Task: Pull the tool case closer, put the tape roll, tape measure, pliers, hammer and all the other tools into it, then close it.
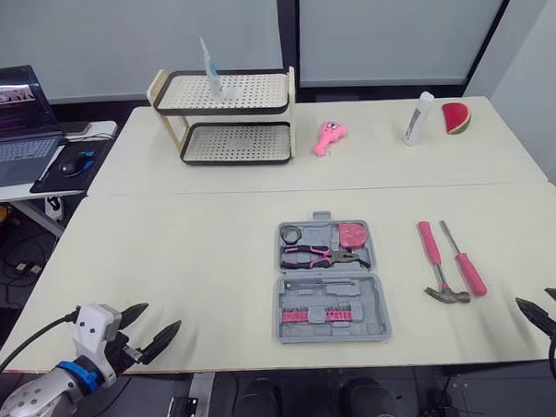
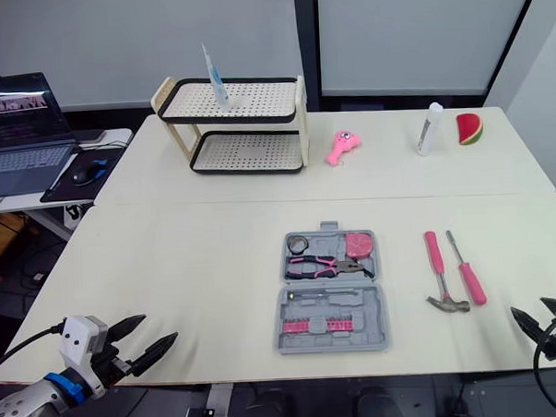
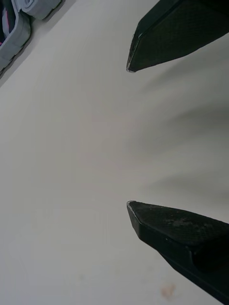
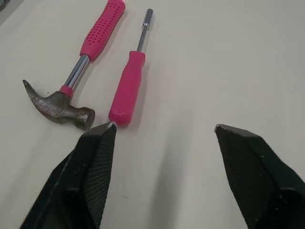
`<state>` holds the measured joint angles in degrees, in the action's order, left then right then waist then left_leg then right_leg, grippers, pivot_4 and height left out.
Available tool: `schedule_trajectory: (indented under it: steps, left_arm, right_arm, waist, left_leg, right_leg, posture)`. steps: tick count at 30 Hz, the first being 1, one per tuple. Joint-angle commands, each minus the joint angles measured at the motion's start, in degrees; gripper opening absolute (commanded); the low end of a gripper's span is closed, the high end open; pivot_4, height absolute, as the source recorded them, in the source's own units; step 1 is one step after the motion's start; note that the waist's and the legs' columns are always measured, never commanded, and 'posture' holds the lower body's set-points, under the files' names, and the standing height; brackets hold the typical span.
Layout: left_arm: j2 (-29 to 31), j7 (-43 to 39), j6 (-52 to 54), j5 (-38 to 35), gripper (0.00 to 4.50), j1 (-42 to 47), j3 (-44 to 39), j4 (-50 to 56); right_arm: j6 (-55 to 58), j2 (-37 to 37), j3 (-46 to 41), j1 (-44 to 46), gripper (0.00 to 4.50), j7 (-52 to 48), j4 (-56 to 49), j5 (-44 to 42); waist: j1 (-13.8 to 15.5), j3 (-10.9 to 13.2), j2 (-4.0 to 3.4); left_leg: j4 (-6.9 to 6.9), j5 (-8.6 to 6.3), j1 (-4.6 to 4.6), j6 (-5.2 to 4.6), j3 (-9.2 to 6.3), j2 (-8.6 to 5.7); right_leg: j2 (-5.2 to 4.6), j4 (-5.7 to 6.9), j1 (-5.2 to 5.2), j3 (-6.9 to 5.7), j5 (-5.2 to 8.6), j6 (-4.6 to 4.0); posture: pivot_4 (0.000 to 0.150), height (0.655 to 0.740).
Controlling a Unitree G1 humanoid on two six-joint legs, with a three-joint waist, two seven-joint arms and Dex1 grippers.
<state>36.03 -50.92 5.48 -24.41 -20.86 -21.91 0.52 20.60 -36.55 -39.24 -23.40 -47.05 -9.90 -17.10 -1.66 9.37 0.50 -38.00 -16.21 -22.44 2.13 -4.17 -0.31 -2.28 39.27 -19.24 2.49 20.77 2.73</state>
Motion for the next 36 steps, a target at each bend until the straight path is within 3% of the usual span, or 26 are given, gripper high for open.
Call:
schedule_trajectory:
  steps: [1,10,17,20,22,36]
  left_arm:
    - [1.8,-1.0,0.2,-0.6,4.50,-0.8,-1.2,4.6]
    - [9.8,-6.6,5.2,-2.5,4.50,1.8,0.5,15.2]
    - [13.5,-11.8,10.0,-6.1,4.50,11.1,8.1,24.3]
    - [14.1,-13.2,11.7,-7.5,4.50,15.0,10.7,26.7]
    - [14.2,-13.7,12.6,-8.0,4.50,17.2,12.0,27.6]
    - [14.0,-16.1,15.7,-8.3,4.50,27.1,17.9,28.2]
  right_arm:
    - [0.3,-1.9,-0.3,0.3,4.48,0.2,-3.4,-1.5]
    - [5.9,-5.7,5.4,0.7,4.48,-0.2,-14.2,-2.5]
    - [14.2,-7.0,13.1,3.0,4.48,4.2,-19.9,-1.3]
    - [16.3,-6.4,15.6,4.4,3.86,5.9,-20.1,-1.4]
    - [18.1,-6.2,17.6,5.9,3.21,7.9,-19.8,-0.5]
    - [31.4,-0.7,28.3,23.0,3.21,22.1,-8.2,4.8]
  waist:
    - [0.0,0.0,0.00]
    - [0.1,-0.1,-0.07]
    - [0.3,-0.1,-0.06]
    - [0.1,-0.1,-0.06]
    - [0.1,-0.1,-0.06]
    - [0.1,-0.1,-0.06]
  left_leg:
    - [0.00,0.00,0.00,0.00,-0.01,0.00]
    - [0.01,0.00,0.01,0.00,-0.06,0.00]
    - [-0.03,0.01,-0.06,0.01,-0.11,-0.06]
    - [0.00,0.01,-0.07,0.01,-0.08,-0.06]
    - [-0.01,0.01,-0.06,0.01,-0.09,-0.05]
    - [-0.04,0.01,-0.15,0.01,-0.12,-0.07]
  right_leg:
    - [0.00,-0.01,0.01,0.00,0.00,0.00]
    - [0.02,-0.14,0.12,-0.05,0.00,0.00]
    - [0.09,-0.17,0.14,-0.12,0.00,0.00]
    - [0.12,-0.19,0.11,-0.10,0.00,0.00]
    - [0.13,-0.18,0.11,-0.10,0.00,0.00]
    - [0.18,-0.15,0.02,-0.12,0.00,0.00]
  posture:
    - [0.150,0.7290]
    - [0.150,0.7290]
    - [0.150,0.7290]
    - [0.150,0.7290]
    - [0.150,0.7290]
    - [0.150,0.7290]
